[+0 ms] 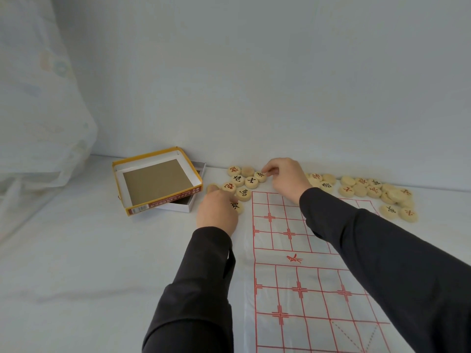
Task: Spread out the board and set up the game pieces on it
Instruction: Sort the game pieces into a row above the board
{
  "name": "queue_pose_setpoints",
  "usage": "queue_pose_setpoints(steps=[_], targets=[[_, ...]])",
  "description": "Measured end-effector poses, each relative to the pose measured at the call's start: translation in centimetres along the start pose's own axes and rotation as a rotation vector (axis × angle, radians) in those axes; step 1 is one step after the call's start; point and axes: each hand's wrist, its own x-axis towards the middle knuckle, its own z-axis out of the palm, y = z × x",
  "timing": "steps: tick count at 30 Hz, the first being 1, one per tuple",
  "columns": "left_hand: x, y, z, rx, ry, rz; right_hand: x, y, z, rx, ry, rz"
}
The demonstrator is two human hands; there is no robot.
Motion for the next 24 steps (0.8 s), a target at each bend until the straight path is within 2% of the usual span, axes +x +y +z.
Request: queue_pose_setpoints(steps=[4,6,8,12,18,24], targets=[[-0.1,-0.1,0.1,-0.02,0.044,-0.024,-1.5,-1.9,0.0,-0.16,-0.242,-0.115],[-0.1,-0.2,0.1,-0.026,0.056,-0.023,-1.9,-2.2,0.4,-0.217,-0.309,-0.162],[-0.1,-0.2,0.0,-0.033,0.056,-0.023,-2.0,-2.1,-0.1,-0.209,-0.291,-0.161],[-0.3,0.1,-0.4,-0.047,0.059,0.005,-2.0,0.3,-2.9,-0.261,-0.128,-0.093],[-0.5,0.5,-0.7,0.006,-0.114,0.028,-3.3,3.0,-5.0,-0.389,-0.356,-0.022],[-0.5,0.6,-0.3,-0.023,-0.125,0.012,-3.4,3.8,-4.5,-0.567,-0.391,-0.046]])
